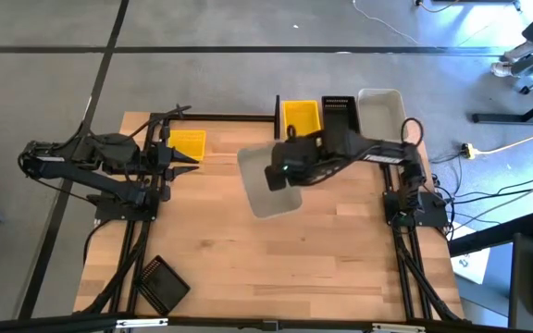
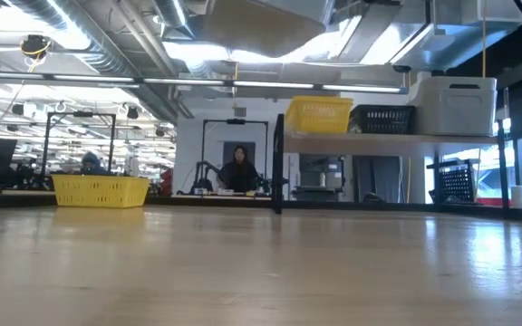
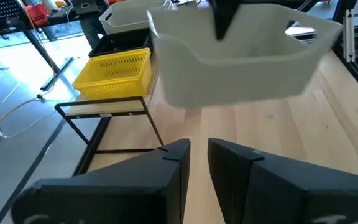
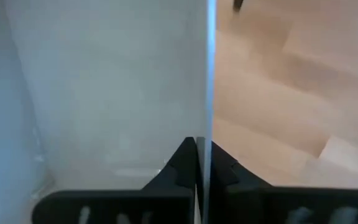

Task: Stack baskets on shelf by color
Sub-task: Stack the white bin on top of the white bin on the shelf

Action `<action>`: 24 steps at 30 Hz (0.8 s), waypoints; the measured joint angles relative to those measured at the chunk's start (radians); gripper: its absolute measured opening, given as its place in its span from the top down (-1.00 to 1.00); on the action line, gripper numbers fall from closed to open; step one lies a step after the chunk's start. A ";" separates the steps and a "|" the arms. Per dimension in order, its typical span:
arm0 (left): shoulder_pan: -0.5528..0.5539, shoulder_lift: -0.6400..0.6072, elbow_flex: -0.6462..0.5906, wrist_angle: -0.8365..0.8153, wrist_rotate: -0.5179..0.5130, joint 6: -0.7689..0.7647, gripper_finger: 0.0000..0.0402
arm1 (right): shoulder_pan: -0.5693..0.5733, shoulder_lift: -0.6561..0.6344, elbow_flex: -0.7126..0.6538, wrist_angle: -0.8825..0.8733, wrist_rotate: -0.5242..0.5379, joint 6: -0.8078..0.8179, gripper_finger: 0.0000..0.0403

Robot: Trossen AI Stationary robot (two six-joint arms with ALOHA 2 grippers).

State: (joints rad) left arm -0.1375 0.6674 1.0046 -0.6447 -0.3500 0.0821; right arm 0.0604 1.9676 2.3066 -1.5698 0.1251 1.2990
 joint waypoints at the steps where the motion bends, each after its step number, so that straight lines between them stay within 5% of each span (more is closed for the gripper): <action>1: 0.000 0.000 0.000 0.000 0.000 0.000 0.76 | -0.004 -0.009 0.006 -0.004 0.016 -0.008 1.00; 11: 0.000 0.000 0.000 0.001 0.000 -0.001 0.76 | -0.017 -0.140 -0.012 0.004 0.159 -0.078 1.00; 24: 0.000 0.000 0.000 0.082 -0.042 -0.001 0.76 | -0.130 -0.634 -0.468 -0.004 0.232 -0.053 1.00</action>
State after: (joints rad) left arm -0.1374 0.6676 1.0046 -0.5631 -0.3918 0.0811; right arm -0.0697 1.3336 1.8383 -1.5738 0.3568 1.2463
